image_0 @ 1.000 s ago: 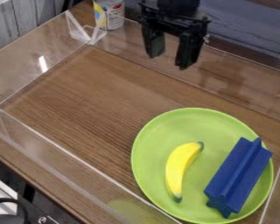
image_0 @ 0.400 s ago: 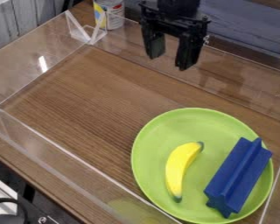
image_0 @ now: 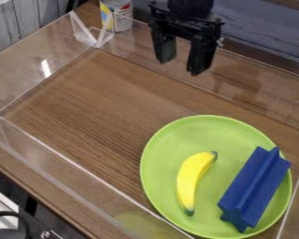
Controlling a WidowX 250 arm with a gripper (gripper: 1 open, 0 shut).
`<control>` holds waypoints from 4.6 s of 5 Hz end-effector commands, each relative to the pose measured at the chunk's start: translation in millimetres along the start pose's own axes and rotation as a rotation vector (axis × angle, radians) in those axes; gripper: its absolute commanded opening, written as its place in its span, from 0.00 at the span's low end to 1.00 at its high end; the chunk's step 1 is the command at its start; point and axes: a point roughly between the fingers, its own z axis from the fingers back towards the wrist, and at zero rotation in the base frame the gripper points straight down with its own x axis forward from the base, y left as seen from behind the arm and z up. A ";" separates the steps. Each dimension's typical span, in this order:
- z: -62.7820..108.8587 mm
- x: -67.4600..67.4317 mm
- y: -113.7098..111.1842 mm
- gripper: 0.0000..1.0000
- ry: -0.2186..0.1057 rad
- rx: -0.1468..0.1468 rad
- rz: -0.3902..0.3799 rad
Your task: Remove the banana from inside the green plate and put it on the table
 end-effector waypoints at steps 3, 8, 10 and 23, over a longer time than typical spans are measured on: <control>13.4 6.9 0.8 1.00 -0.050 0.000 -0.003; 17.8 2.5 -0.5 1.00 -0.047 -0.007 -0.013; 21.2 2.4 -0.2 1.00 -0.053 -0.008 -0.017; -111.7 -44.8 -69.7 1.00 0.055 0.051 -0.105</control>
